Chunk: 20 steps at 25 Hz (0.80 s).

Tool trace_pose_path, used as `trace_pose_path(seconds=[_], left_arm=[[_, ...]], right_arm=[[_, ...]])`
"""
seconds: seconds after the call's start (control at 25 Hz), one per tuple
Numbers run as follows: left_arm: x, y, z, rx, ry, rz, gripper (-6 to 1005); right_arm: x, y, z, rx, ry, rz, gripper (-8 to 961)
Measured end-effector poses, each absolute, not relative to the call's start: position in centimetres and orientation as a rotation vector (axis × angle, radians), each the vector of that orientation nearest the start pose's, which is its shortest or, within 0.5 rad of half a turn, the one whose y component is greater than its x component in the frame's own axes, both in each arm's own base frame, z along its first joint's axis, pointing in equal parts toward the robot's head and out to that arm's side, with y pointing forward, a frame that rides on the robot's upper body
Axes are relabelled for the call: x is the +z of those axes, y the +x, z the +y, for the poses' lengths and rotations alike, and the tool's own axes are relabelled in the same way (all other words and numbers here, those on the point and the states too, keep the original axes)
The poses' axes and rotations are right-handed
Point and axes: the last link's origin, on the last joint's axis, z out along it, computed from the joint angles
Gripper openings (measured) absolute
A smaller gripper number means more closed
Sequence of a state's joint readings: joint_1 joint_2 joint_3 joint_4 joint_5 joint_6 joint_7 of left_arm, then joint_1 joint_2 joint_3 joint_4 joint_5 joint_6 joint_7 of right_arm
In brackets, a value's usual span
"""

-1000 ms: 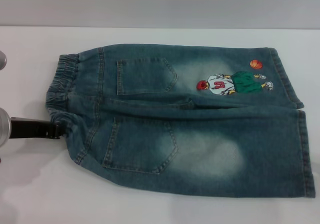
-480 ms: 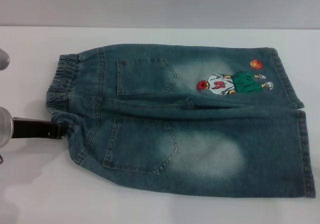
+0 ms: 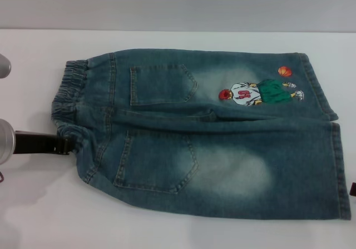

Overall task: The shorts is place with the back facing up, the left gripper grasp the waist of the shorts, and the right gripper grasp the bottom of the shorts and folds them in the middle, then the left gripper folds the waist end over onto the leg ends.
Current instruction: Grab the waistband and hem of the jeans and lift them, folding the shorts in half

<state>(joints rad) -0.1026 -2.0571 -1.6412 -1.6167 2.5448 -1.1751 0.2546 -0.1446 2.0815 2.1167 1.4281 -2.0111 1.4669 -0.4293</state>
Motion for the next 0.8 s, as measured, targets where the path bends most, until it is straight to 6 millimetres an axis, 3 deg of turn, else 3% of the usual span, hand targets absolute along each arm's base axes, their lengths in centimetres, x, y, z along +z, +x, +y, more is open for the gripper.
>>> trace_pose_path(seconds=[0.8], left_arm=[[2.68,-25.75,30.22,0.078,-2.083,-1.318,139]], right_arm=[[6.89,34.16,20.29,0.43,-1.785,2.008,670]])
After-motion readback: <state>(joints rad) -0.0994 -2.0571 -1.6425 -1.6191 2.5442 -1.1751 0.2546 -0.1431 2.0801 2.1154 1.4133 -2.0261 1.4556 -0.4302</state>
